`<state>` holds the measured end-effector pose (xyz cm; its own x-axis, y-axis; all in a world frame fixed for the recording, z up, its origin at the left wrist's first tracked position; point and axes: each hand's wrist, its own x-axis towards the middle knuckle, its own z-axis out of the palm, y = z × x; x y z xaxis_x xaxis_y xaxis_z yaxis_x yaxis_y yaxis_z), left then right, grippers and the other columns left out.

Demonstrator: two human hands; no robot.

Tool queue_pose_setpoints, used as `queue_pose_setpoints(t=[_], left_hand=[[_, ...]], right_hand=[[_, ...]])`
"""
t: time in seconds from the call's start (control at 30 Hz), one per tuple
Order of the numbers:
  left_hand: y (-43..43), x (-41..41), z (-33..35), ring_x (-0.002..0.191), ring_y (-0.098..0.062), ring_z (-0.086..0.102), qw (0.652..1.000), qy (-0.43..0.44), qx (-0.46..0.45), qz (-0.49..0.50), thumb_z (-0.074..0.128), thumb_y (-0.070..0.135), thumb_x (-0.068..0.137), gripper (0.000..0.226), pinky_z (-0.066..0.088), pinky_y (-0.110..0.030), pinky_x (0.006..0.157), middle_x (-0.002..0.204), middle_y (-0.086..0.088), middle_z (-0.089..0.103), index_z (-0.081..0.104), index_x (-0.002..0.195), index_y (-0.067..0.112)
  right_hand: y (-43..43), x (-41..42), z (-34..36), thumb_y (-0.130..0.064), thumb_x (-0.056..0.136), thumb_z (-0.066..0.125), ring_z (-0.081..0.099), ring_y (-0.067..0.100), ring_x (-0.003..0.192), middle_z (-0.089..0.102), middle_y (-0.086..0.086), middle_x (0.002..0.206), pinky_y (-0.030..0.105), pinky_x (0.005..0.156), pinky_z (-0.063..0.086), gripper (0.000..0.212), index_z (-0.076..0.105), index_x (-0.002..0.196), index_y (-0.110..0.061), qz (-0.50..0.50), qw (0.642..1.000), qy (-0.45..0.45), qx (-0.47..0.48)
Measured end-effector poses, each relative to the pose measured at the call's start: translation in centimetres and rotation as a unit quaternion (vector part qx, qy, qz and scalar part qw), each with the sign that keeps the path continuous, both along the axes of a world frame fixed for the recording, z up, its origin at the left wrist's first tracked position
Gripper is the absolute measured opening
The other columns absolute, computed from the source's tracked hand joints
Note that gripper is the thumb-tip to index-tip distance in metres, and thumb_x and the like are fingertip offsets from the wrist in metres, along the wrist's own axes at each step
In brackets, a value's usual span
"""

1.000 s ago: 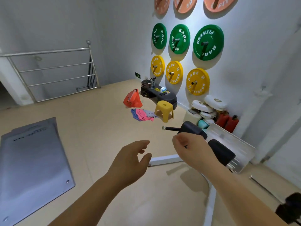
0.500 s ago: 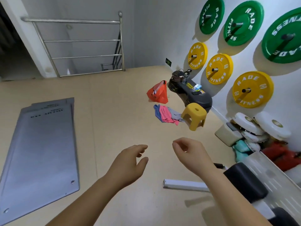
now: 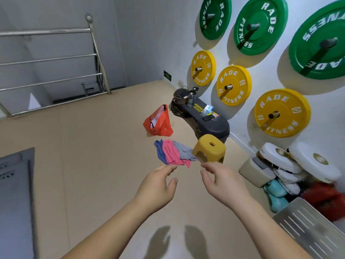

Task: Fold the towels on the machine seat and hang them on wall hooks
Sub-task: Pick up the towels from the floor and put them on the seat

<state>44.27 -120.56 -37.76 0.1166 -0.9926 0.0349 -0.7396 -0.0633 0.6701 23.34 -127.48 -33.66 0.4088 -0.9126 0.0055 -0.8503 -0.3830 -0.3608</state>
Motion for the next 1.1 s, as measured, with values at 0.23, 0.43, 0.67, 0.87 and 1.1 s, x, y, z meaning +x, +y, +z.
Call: queue_pose_setpoints(t=[0.23, 0.43, 0.67, 0.87, 1.1], left_hand=[[-16.8, 9.7, -1.1, 0.118, -0.012, 0.060, 0.999, -0.015, 0.041, 0.024, 0.060, 0.029, 0.095, 0.046, 0.042, -0.019, 0.095, 0.128, 0.007, 0.063, 0.057, 0.140, 0.022], [-36.1, 20.5, -10.4, 0.120, -0.009, 0.057, 0.993, 0.010, 0.112, 0.018, 0.058, 0.029, 0.097, 0.045, 0.045, -0.022, 0.099, 0.135, 0.010, 0.057, 0.054, 0.142, 0.027], [-57.8, 29.1, -21.3, 0.108, -0.017, 0.058, 0.970, -0.005, 0.238, -0.048, 0.037, 0.030, 0.085, 0.041, 0.053, -0.037, 0.090, 0.117, 0.002, 0.057, 0.059, 0.116, 0.016], [-67.8, 30.1, -29.9, 0.118, -0.019, 0.056, 0.952, -0.014, 0.303, -0.050, 0.047, 0.027, 0.097, 0.040, 0.052, -0.039, 0.095, 0.136, 0.001, 0.051, 0.054, 0.134, 0.013], [-74.7, 27.8, -51.7, 0.117, -0.022, 0.059, 0.942, 0.033, 0.335, -0.005, 0.049, 0.035, 0.098, 0.039, 0.051, -0.036, 0.095, 0.133, -0.001, 0.057, 0.052, 0.133, 0.018]], right_hand=[[-18.3, 9.0, -0.4, -0.039, 0.100, 0.049, 0.061, 0.012, 0.117, 0.065, -0.015, 0.127, 0.028, 0.075, 0.047, 0.037, 0.055, 0.136, -0.034, 0.037, 0.998, 0.006, 0.058], [-38.5, 19.1, -9.2, -0.044, 0.099, 0.049, 0.062, 0.013, 0.122, 0.061, -0.012, 0.139, 0.031, 0.088, 0.051, 0.049, 0.045, 0.147, -0.035, 0.008, 0.994, 0.030, 0.109], [-58.8, 27.2, -20.2, -0.038, 0.100, 0.051, 0.067, 0.018, 0.111, 0.069, -0.004, 0.128, 0.025, 0.077, 0.047, 0.047, 0.048, 0.146, -0.028, -0.086, 0.972, 0.055, 0.214], [-68.6, 27.9, -28.7, -0.036, 0.101, 0.051, 0.067, 0.019, 0.109, 0.071, -0.001, 0.122, 0.028, 0.079, 0.048, 0.045, 0.049, 0.144, -0.025, -0.125, 0.948, 0.066, 0.284], [-76.9, 26.9, -52.7, -0.034, 0.100, 0.053, 0.068, 0.019, 0.105, 0.071, 0.006, 0.118, 0.022, 0.079, 0.053, 0.048, 0.050, 0.146, -0.019, -0.151, 0.915, 0.051, 0.370]])
